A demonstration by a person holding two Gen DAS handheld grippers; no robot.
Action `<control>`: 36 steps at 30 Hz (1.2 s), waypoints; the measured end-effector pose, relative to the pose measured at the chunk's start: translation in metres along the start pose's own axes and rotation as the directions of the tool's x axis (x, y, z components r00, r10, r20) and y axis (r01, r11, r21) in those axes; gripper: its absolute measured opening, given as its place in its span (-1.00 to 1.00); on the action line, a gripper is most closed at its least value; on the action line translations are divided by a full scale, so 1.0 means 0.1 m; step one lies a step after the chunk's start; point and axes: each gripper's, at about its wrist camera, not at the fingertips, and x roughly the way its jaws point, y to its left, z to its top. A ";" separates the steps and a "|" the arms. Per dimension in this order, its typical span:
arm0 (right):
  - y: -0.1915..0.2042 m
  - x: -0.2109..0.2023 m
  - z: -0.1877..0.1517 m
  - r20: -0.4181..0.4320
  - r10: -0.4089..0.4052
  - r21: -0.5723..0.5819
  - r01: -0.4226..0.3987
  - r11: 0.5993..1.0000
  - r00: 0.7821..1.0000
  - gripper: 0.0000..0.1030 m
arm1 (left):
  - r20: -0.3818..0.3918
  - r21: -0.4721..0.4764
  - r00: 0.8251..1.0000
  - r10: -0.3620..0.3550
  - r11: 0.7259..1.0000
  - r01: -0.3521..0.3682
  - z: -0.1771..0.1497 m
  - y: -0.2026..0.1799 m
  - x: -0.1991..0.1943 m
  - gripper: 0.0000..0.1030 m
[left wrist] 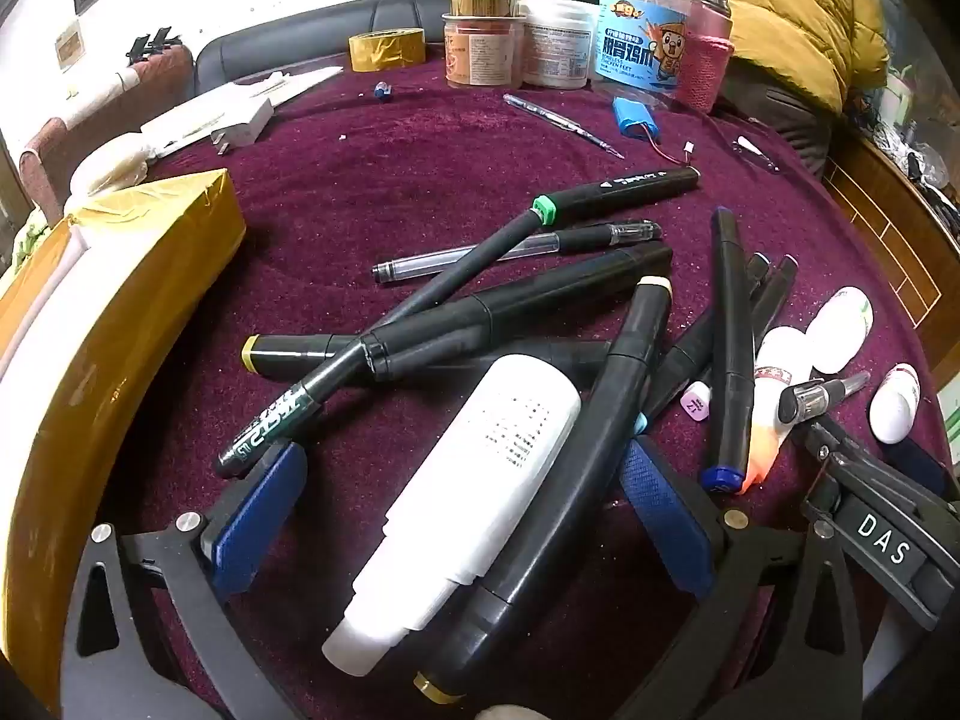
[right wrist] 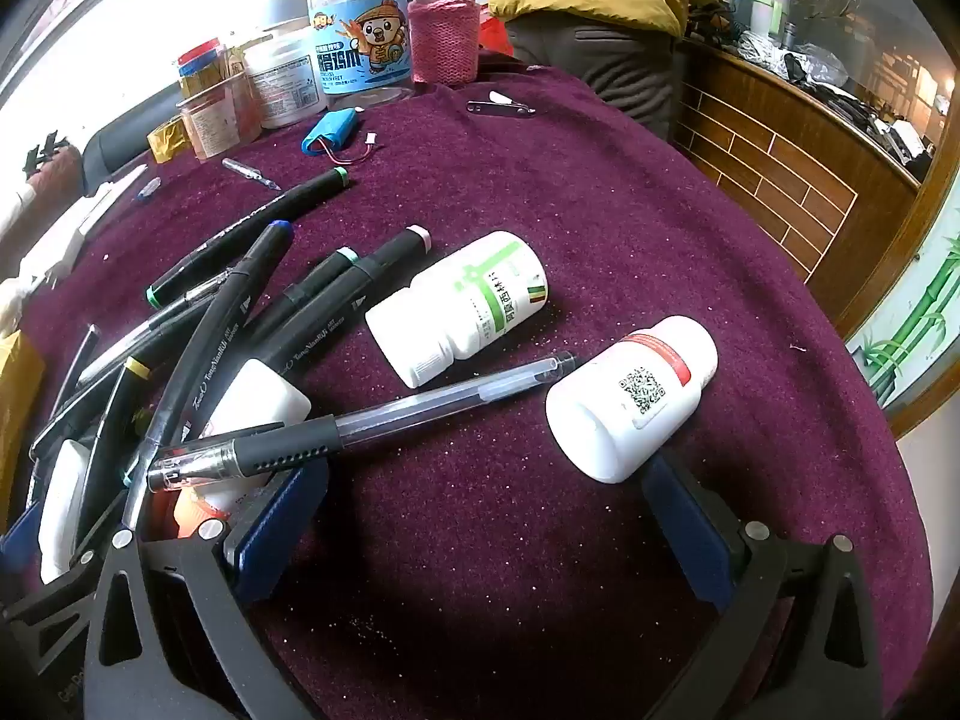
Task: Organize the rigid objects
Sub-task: 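Move the left tool toward the white bottle among the markers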
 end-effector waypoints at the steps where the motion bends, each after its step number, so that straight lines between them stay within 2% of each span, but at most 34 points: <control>1: 0.00 0.00 0.00 0.000 0.001 0.001 -0.001 1.000 1.000 0.97 | -0.001 -0.001 1.000 -0.002 1.000 0.002 0.00 0.00 0.00 1.00; 30: 0.00 0.00 -0.01 0.000 0.005 0.004 -0.005 1.000 1.000 0.97 | 0.000 0.000 1.000 -0.002 1.000 0.002 0.00 0.00 0.00 1.00; 32: 0.02 0.02 -0.02 0.001 0.009 0.004 -0.009 1.000 1.000 0.97 | -0.012 0.023 1.000 -0.018 1.000 0.019 0.00 0.00 0.00 1.00; 36: 0.01 0.03 -0.02 -0.001 0.029 -0.009 -0.029 1.000 1.000 0.98 | -0.096 0.120 0.991 -0.090 0.988 0.102 -0.04 0.07 -0.07 1.00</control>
